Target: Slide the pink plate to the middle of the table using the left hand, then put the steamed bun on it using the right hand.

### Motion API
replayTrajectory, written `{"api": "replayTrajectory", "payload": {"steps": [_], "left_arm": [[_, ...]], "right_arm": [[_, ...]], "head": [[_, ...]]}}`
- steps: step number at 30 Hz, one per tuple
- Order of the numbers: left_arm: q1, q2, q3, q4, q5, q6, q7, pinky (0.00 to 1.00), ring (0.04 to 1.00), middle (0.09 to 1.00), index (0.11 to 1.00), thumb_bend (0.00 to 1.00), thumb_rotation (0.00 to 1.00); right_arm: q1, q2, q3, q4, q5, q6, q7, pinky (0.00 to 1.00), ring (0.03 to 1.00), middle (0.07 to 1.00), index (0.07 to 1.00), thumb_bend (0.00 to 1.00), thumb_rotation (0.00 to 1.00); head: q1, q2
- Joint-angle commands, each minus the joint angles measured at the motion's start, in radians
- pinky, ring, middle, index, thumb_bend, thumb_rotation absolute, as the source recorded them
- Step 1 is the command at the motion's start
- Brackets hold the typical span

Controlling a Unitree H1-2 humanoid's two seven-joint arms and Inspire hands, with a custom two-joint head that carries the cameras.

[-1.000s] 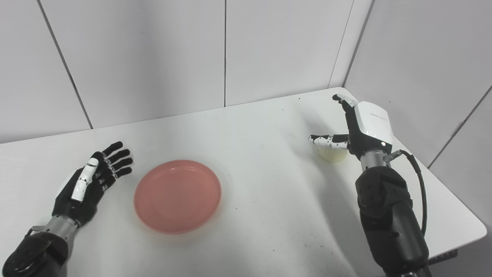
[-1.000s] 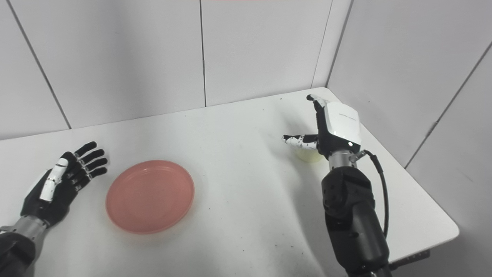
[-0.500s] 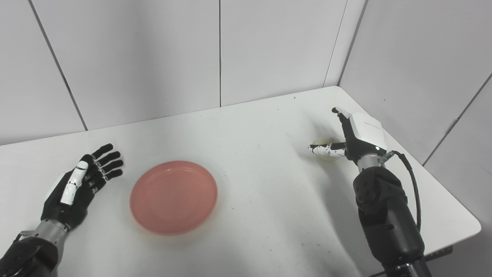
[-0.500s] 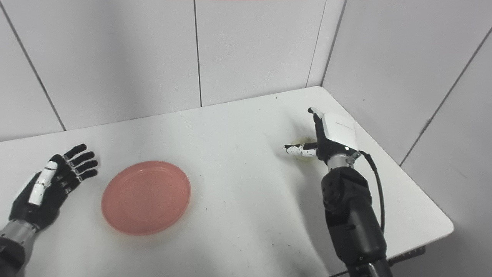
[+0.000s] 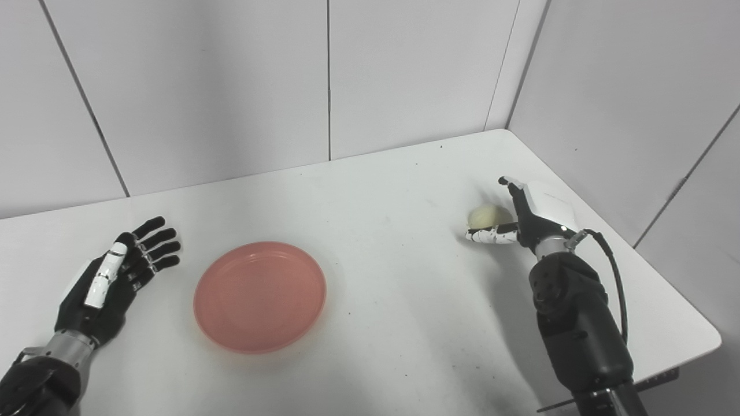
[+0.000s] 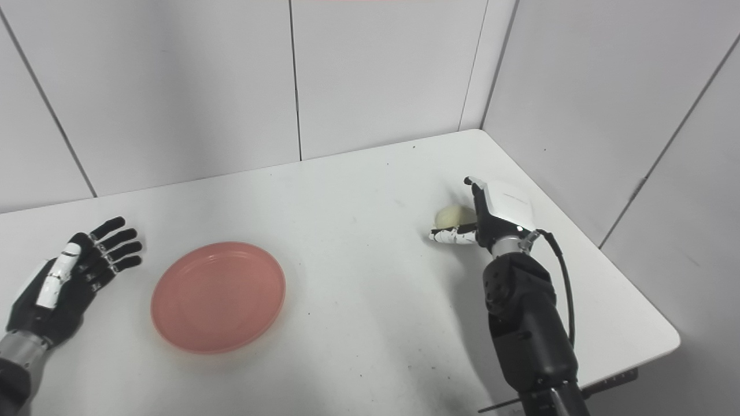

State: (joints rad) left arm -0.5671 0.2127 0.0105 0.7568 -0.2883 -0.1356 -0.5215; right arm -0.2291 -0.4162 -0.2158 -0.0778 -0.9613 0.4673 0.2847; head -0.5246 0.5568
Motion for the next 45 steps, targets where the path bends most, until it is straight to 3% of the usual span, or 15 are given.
{"api": "replayTrajectory", "payload": {"steps": [1, 6, 21, 45], "left_arm": [[0.098, 0.016, -0.014, 0.083, 0.036, 0.103, 0.016, 0.78, 0.801, 0.817, 0.805, 0.5, 0.83], [0.099, 0.017, -0.014, 0.082, 0.036, 0.105, 0.014, 0.79, 0.803, 0.819, 0.806, 0.5, 0.84], [0.095, 0.023, -0.022, 0.103, 0.043, 0.083, 0.001, 0.78, 0.802, 0.818, 0.805, 0.52, 0.83], [0.11, 0.035, -0.018, 0.069, 0.035, 0.104, -0.011, 0.78, 0.803, 0.821, 0.808, 0.52, 0.83]], "right_arm": [[-0.034, -0.035, 0.0, -0.008, 0.013, -0.001, -0.057, 0.73, 0.868, 0.873, 0.856, 0.9, 0.43], [-0.034, -0.042, 0.011, 0.033, 0.057, 0.0, -0.085, 0.77, 0.886, 0.887, 0.864, 0.89, 0.43], [-0.067, -0.053, 0.042, 0.121, 0.117, -0.003, -0.159, 0.75, 0.879, 0.884, 0.856, 0.9, 0.42], [-0.084, -0.095, 0.085, 0.192, 0.206, -0.002, -0.209, 0.74, 0.86, 0.866, 0.843, 0.85, 0.46]], "head": [[0.001, 0.002], [0.006, 0.005], [0.002, 0.005], [0.008, 0.026]]}}
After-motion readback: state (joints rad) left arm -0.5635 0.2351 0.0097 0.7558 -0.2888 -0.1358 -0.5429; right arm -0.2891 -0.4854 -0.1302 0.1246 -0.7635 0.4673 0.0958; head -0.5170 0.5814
